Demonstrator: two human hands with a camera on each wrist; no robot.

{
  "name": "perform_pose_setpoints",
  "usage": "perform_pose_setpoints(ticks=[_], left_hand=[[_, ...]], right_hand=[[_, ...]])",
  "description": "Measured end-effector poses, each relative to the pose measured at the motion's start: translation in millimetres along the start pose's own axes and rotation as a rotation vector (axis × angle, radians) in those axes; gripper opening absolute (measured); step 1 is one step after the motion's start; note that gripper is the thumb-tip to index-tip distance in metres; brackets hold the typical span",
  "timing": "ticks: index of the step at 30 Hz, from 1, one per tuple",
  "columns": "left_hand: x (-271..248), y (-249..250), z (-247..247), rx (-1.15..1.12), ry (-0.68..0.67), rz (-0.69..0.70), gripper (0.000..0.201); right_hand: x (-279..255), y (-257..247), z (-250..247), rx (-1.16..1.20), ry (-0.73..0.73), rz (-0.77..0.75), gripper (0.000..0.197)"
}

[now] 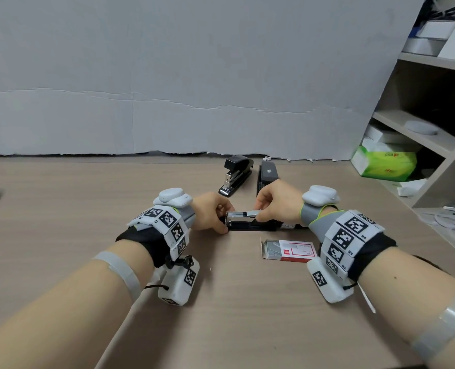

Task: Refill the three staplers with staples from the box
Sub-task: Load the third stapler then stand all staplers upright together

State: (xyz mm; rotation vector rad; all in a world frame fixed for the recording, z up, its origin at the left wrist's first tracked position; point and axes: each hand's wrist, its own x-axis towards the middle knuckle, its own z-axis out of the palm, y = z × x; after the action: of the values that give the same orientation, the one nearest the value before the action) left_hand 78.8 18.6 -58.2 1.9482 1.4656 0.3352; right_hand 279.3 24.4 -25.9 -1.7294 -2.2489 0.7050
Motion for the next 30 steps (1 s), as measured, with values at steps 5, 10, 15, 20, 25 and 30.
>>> perform_pose_setpoints(ticks=[5,10,15,20,25,30], left_hand=[[-1.0,0.7,0.6,0.003,0.005,0.002,0.038],[-1.1,1.4,0.8,-0.002,0.005,0.0,0.038],[-0.4,1.5,1.2,-0.011,0.0,-0.005,0.039],[0.2,1.5,1.0,-0.01,-0.003,-0.001,0.039],[-1.3,1.9,0.4,-0.007,0.003,-0.001,0.037],[-2.0,2.8,-0.1,0.004,0.001,-0.001,0.037]], right_hand=[[-1.4,0.7,-2.8,0.018,-0.008,-0.012,0.014],[-0.6,2.5,-0.5,0.007,-0.003,0.002,0.013],[0.6,2.4,1.2,0.021,0.005,0.01,0.013],[0.3,4.6,0.0,0.029,0.002,0.031,0.012],[-0.2,4.8,-0.4,0.053,0.014,0.044,0.012],[-2.3,4.2,-1.6,0.058,0.022,0.052,0.012]])
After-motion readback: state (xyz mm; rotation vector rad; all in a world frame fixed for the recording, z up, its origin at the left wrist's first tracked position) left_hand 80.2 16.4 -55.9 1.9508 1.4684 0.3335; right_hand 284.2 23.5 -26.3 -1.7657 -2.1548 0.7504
